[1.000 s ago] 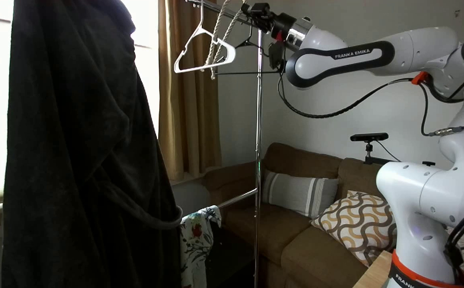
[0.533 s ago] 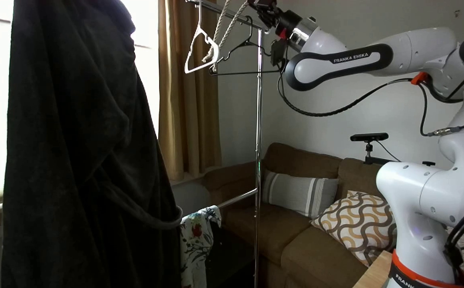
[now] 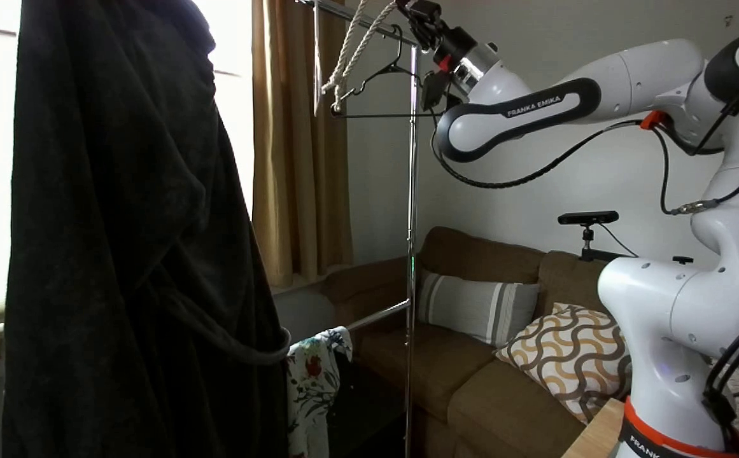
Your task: Pick up the white rope and hang it on the white coat hanger
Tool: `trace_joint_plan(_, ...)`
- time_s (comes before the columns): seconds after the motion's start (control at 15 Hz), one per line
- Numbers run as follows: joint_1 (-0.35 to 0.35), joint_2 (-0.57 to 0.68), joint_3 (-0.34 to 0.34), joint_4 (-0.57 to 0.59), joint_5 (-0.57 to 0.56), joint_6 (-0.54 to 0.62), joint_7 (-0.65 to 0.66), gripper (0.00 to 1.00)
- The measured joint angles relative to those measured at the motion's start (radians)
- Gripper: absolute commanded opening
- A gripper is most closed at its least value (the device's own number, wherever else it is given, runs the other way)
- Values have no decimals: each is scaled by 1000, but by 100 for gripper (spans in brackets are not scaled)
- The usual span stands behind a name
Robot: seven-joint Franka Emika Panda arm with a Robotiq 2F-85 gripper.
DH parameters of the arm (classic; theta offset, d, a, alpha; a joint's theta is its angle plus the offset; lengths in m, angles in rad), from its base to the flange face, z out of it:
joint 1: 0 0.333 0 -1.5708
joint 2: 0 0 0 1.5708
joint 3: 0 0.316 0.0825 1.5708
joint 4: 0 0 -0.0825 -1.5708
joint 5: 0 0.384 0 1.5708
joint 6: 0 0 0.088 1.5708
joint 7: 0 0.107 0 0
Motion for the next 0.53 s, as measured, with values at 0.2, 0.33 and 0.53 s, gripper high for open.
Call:
trace_joint_plan(0.2, 20, 97, -49, 42, 1, 39, 74, 3)
trace_joint_plan(0.33, 105, 122, -112, 76, 8, 28, 72, 3)
trace_joint_plan(0.53, 184, 173, -201, 98, 29, 29, 75, 3)
